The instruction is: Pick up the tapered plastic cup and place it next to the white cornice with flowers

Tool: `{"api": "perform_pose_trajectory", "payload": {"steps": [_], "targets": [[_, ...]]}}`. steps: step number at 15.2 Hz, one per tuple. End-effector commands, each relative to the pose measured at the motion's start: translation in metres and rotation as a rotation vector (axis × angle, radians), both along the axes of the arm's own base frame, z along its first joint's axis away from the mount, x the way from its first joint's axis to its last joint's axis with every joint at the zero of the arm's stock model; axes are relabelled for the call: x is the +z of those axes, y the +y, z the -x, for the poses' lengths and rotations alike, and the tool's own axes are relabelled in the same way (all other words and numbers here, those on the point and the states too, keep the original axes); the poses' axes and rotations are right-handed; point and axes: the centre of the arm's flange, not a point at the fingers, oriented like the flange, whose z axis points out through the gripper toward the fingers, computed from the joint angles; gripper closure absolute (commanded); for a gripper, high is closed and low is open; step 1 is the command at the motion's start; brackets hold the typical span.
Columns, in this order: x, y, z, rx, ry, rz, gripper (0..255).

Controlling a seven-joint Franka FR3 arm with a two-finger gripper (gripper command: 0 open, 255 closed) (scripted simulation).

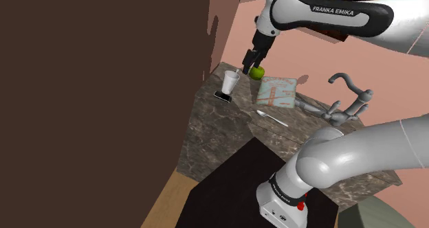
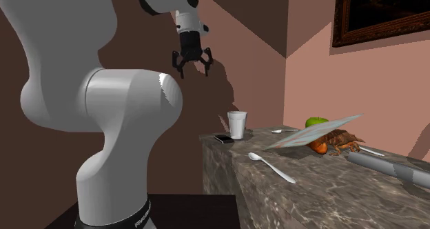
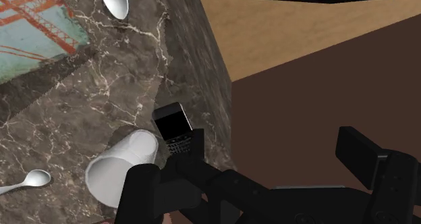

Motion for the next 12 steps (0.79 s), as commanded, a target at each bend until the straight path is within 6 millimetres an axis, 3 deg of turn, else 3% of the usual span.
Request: {"api": "perform_pose_trajectory", "payload": {"steps": [1, 12], "targets": [[-0.018, -0.014, -0.017, 0.013, 0.002, 0.005, 0], [-0.101, -0.088, -0.11, 0.077, 0.018, 0.03, 0]]}}
